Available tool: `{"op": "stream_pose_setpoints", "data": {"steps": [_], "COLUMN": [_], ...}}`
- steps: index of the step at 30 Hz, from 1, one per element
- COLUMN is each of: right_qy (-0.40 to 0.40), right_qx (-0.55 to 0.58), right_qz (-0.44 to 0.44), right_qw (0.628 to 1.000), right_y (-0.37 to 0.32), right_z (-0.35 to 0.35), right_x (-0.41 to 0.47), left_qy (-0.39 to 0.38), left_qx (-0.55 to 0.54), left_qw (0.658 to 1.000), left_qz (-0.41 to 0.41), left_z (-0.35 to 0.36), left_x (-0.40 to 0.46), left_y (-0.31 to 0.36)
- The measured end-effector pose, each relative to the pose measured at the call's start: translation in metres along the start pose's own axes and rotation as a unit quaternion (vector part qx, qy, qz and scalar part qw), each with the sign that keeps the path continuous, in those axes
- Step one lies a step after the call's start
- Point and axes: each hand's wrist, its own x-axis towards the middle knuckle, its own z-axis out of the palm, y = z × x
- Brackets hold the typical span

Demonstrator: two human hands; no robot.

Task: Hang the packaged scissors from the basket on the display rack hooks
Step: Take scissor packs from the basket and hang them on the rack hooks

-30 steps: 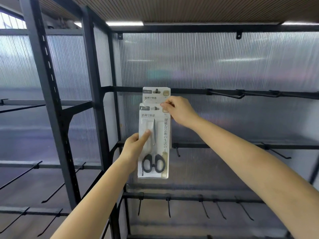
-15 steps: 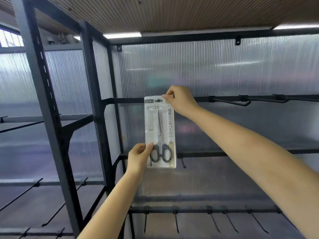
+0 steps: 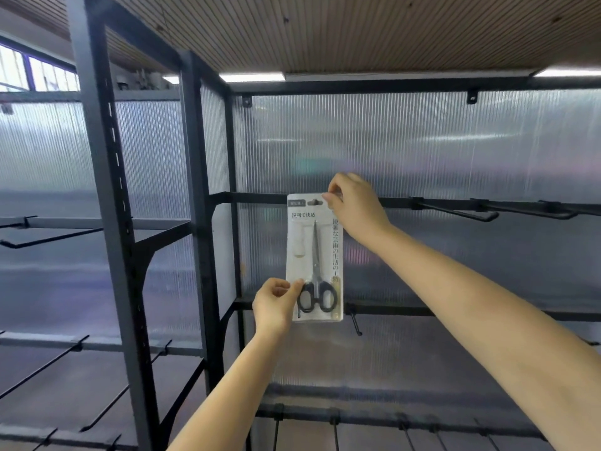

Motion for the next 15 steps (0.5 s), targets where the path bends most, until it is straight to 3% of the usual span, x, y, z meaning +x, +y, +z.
{"op": "stream_pose_setpoints", "data": {"steps": [9,15], "right_qy": [0.005,-0.002], "right_qx": [0.079,0.045], "right_qz": [0.061,0.028], "right_qw": [0.995,0.999], "right_y": [0.0069,0.0004], "right_z": [0.0026,0.0056], "right_x": [0.0037,0.0074], "left_qy": [-0.004,-0.006], "left_qx": [0.011,0.028], "left_qw": [1.0,1.0], "left_qz": [0.024,0.012], "left_z": [-0.0046,-0.0072], "left_x": [-0.002,0.004], "left_y": [0.0027,0.0039]}}
